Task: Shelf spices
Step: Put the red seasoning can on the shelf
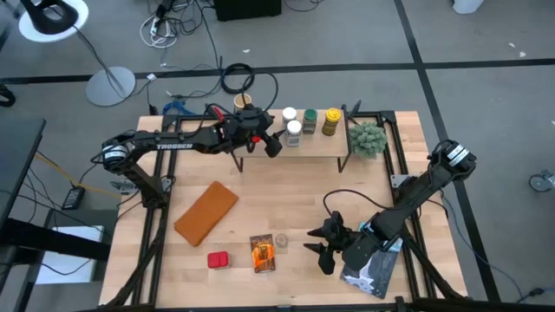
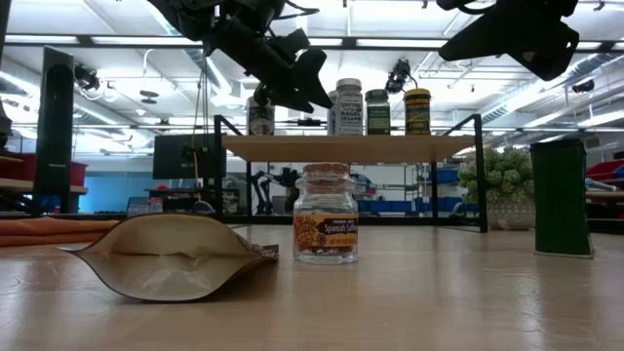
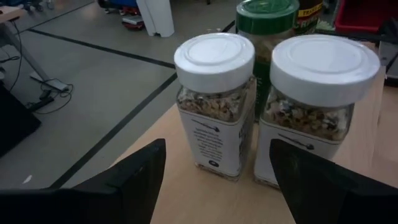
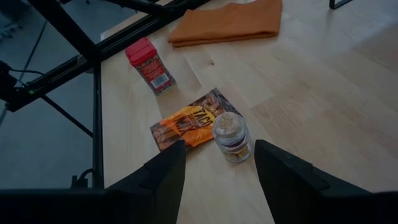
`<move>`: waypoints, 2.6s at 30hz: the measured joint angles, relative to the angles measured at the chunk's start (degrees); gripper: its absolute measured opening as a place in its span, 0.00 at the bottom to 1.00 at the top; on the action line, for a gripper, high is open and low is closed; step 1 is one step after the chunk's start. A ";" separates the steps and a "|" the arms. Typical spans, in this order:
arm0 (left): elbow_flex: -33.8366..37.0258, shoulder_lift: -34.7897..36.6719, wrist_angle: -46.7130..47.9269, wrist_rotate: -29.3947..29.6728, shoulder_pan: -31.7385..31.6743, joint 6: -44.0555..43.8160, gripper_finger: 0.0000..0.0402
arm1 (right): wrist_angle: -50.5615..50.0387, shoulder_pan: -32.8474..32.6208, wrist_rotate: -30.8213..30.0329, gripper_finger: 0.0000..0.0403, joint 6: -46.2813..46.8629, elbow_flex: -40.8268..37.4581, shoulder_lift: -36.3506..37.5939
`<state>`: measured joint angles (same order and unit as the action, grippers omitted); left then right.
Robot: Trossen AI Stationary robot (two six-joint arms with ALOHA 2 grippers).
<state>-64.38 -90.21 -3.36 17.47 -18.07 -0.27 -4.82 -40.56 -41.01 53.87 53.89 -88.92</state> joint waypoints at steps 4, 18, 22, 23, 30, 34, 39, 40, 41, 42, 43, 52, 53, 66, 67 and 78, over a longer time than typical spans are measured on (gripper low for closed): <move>0.02 0.89 1.30 0.07 0.99 0.00 0.73 | -0.01 0.00 0.13 0.48 0.04 0.00 0.00; -2.35 19.40 22.58 0.26 10.89 1.37 0.73 | 0.02 0.28 0.18 0.48 0.04 0.00 0.00; 3.66 26.90 20.20 0.47 17.28 1.18 0.73 | 0.05 0.71 0.22 0.48 0.05 0.00 0.00; 5.76 28.74 19.23 0.97 18.97 0.73 0.73 | 0.09 0.86 0.23 0.48 0.24 0.00 0.00; 20.58 41.56 13.07 6.57 30.73 -4.71 0.73 | 2.29 1.69 0.30 0.48 3.41 0.00 0.00; 26.32 45.76 11.61 11.88 37.30 -7.89 0.73 | 5.50 2.18 -0.44 0.48 2.36 0.00 0.00; 30.30 47.44 11.99 18.09 43.29 -10.46 0.73 | 14.06 3.36 -2.79 0.48 -4.06 0.00 0.00; 30.72 47.55 11.88 18.81 44.14 -10.49 0.73 | 15.82 3.54 -2.85 0.48 -5.25 0.00 0.00; 31.11 47.60 11.63 18.94 44.94 -10.51 0.73 | 17.35 3.68 -2.85 0.48 -6.27 0.00 0.00; 31.50 47.67 11.56 18.98 45.62 -10.52 0.73 | 18.46 3.80 -2.85 0.47 -7.12 0.00 0.00; 31.96 47.83 11.28 19.03 46.25 -10.53 0.73 | 19.32 3.90 -2.85 0.47 -8.00 0.00 0.00; 41.64 53.37 2.21 19.41 50.41 -10.52 0.73 | 19.37 4.41 -1.60 0.42 -17.61 5.53 -0.82; 42.87 54.10 1.12 19.43 50.61 -10.51 0.73 | 19.43 4.60 -0.71 0.42 -19.78 6.94 -1.66; 46.88 56.96 -0.34 17.21 50.82 -10.87 0.73 | -2.14 13.79 11.10 0.41 -36.68 39.84 -26.35; 46.88 57.03 -0.36 16.89 50.82 -10.73 0.73 | -4.13 14.47 12.54 0.41 -37.52 42.64 -28.33; 46.86 57.29 0.46 15.25 50.82 -10.57 0.73 | -13.97 19.23 26.49 0.43 -45.96 66.22 -45.69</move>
<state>-17.52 -32.93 -2.90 32.73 32.75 -10.85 -18.79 -21.32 -14.52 7.91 120.10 -134.62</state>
